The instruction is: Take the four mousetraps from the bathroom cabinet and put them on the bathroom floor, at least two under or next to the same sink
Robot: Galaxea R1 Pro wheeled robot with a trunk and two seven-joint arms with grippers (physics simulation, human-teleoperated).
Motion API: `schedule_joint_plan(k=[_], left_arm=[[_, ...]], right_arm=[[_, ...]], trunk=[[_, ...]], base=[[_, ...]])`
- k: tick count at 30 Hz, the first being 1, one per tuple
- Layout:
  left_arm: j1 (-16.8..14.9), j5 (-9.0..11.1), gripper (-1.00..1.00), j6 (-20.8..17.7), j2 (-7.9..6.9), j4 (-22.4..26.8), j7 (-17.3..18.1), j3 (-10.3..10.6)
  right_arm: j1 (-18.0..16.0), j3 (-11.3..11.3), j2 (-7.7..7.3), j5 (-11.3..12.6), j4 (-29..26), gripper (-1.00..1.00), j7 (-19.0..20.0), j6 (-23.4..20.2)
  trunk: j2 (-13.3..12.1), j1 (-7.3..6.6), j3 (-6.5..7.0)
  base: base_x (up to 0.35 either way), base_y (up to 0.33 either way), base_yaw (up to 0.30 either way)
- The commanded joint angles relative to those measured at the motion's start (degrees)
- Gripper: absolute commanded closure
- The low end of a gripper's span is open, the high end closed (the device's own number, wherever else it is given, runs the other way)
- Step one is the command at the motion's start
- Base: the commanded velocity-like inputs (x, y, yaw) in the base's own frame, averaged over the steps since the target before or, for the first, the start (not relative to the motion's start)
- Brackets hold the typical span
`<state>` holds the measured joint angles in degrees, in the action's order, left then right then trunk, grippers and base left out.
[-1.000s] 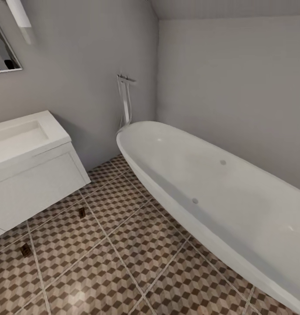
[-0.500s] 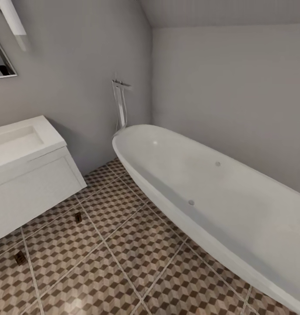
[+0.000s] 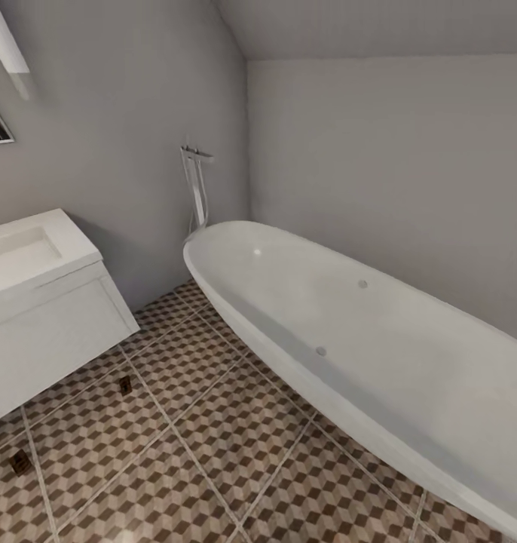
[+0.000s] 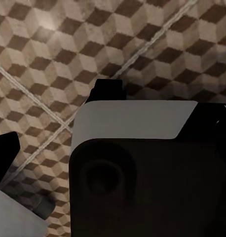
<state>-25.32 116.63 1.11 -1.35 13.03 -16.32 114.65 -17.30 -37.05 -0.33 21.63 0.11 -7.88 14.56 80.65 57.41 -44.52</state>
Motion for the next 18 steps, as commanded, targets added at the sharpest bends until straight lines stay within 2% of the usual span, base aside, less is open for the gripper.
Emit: schedule_joint_plan(k=[1,18], left_arm=[[-0.08,0.18,-1.00,0.12,-0.06,0.24,-0.38,0.31],[-0.08,0.18,-1.00,0.12,-0.06,0.24,-0.38,0.31]], right_arm=[[-0.02,-0.48,0.00,0.43,0.02,-1.00,-0.13,0.12],[-0.02,-0.48,0.10,0.43,0.00,-1.00,-0.12,0.06]], trunk=[[0.02,0.00,0.05],[0.02,0.00,1.60]], base=[[0.000,0.000,-0.135],[0.000,0.000,-0.143]])
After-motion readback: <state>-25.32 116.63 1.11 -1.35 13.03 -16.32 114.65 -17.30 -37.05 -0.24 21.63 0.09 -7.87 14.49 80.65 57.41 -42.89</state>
